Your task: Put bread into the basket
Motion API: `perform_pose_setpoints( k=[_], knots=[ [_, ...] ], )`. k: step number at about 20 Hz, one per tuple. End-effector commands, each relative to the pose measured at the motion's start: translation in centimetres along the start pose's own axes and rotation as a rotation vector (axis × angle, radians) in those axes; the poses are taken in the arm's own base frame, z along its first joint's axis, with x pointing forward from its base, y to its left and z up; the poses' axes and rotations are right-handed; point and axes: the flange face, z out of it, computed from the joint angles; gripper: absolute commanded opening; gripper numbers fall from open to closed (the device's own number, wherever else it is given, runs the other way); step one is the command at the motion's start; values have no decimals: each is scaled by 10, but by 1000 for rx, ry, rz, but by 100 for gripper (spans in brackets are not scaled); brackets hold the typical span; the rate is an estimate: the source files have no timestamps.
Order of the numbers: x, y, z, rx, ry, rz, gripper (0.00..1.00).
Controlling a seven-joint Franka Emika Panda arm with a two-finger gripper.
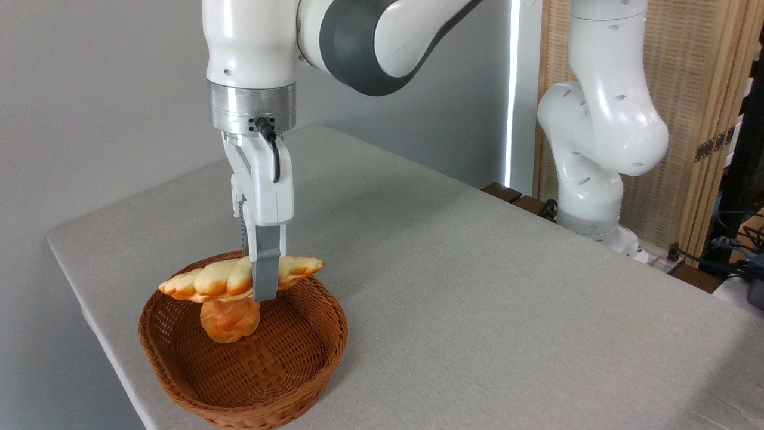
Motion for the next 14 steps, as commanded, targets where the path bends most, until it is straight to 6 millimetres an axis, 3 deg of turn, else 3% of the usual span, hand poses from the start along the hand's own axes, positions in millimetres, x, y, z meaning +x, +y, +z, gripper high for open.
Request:
perform_pose_setpoints(
  k=[1, 14],
  knots=[
    [1, -5, -4, 24, 8, 7, 100],
    [1, -4, -7, 22, 19, -9, 100]
  ],
)
